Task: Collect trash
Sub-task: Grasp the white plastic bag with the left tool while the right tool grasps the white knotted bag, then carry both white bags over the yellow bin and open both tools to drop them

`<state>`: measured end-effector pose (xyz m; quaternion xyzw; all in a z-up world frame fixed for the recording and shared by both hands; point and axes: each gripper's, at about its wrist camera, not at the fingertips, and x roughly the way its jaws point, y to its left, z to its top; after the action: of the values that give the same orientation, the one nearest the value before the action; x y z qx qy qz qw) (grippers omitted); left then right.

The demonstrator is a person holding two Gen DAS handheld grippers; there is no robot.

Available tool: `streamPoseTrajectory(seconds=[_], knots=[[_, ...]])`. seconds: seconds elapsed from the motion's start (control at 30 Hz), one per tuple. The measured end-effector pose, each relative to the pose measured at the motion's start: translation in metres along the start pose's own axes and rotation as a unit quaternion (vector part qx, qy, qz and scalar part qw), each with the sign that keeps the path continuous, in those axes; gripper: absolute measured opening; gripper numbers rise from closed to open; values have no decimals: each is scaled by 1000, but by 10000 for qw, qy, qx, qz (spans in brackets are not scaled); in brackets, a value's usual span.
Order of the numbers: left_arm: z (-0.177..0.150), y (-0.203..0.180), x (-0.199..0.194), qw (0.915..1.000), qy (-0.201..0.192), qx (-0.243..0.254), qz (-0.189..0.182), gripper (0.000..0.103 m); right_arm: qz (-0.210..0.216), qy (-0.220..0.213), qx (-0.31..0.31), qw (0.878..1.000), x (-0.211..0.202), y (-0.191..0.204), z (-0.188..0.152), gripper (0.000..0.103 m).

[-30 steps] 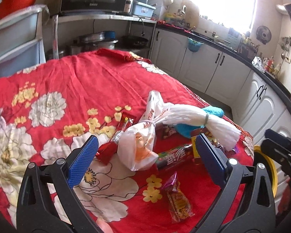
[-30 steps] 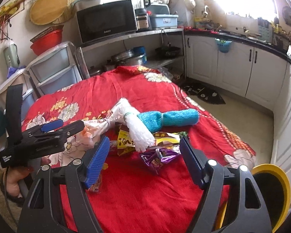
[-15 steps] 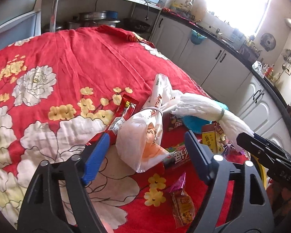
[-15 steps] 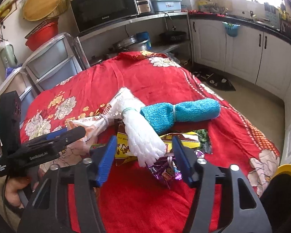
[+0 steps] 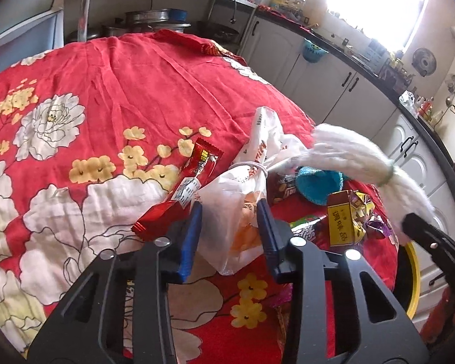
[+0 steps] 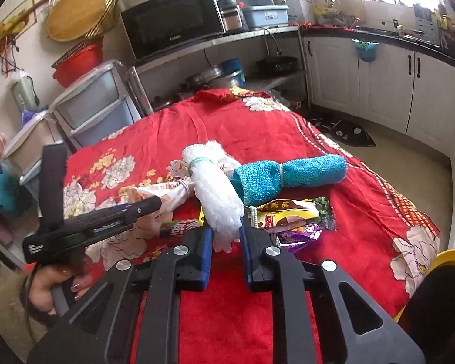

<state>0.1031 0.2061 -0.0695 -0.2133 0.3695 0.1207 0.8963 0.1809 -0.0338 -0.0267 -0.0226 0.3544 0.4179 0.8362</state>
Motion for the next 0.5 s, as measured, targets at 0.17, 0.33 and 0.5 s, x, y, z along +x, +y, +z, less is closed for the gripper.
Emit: streamPoseTrajectory(seconds=[0.17, 0.33, 0.5], knots=[[-1, -1, -9, 9999, -131, 25, 0, 17, -45, -160, 89, 9998, -21, -4, -4, 16], [0, -8, -28, 9991, -408, 127, 51, 16, -101, -270, 183, 9994, -38, -10, -8, 16], [2, -21, -50, 9974, -652, 313, 24, 16, -186, -389, 287, 9987, -56, -17, -14, 16]])
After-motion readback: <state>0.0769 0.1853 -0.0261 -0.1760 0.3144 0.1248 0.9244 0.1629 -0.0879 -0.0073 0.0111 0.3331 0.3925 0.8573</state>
